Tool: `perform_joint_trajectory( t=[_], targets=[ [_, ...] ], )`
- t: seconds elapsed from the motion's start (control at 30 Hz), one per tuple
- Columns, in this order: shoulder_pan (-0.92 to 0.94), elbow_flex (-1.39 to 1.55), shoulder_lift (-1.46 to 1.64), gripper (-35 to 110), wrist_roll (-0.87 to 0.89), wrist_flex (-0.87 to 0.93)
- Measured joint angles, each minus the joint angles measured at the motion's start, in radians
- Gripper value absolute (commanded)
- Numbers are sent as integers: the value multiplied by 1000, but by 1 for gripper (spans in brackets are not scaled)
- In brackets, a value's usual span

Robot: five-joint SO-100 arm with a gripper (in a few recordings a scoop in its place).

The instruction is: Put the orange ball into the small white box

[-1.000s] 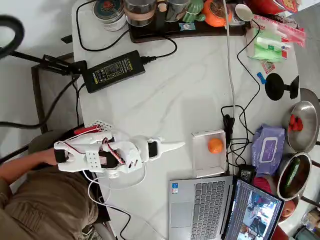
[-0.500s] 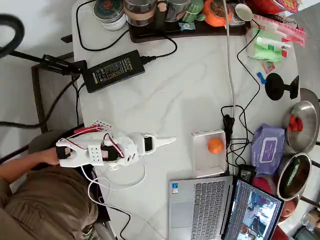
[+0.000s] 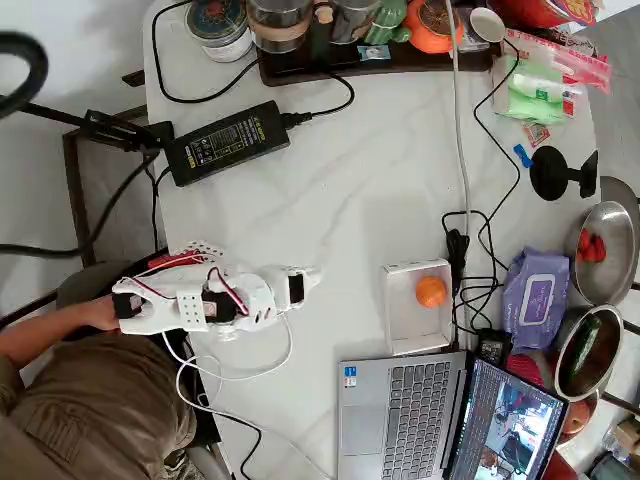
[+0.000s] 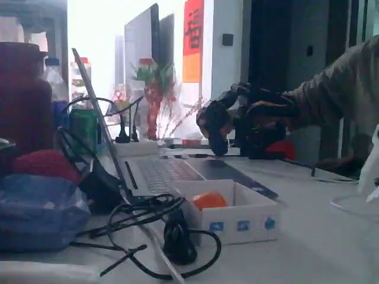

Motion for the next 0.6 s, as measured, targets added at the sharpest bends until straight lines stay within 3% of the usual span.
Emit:
perform_joint_trajectory(
  t=[0.6],
  targets=[
    [-2, 0, 17, 0, 0, 0]
  ],
)
